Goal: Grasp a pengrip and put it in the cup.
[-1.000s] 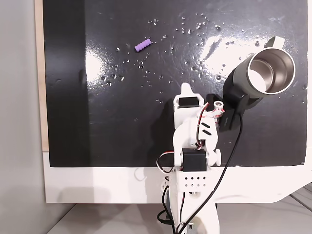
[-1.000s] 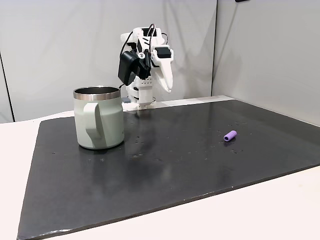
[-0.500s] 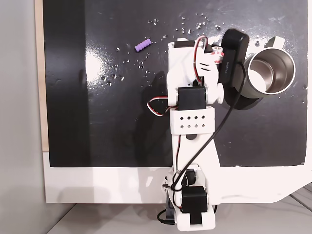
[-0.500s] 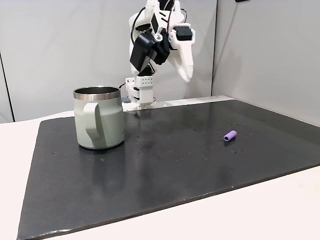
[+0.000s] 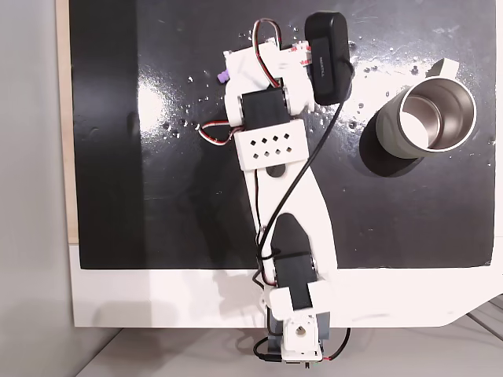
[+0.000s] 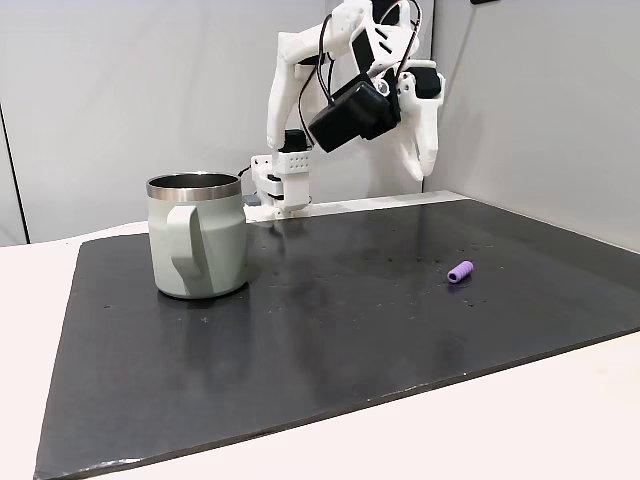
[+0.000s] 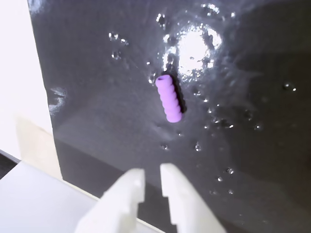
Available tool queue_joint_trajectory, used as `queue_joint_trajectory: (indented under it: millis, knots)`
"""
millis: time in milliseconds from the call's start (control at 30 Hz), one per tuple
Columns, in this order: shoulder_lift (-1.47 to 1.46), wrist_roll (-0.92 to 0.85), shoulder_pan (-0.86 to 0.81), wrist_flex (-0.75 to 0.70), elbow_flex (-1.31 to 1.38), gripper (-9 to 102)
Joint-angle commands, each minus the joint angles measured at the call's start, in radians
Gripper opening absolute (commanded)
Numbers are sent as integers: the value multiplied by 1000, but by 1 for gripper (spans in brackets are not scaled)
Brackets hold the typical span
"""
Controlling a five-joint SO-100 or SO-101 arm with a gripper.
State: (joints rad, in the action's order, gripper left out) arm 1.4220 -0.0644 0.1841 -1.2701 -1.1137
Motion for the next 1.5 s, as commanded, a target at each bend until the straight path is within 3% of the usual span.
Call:
queue_joint_trajectory:
  millis: [0, 533, 867, 1133, 1467]
  knots:
    - [-72, -9, -12, -55, 198, 0]
    - [-460, -64, 60, -176, 598, 1]
    - [-606, -67, 60, -206, 710, 2]
    - [-663, -67, 57, -227, 765, 22]
    - [-758, -80, 87, -249, 828, 23]
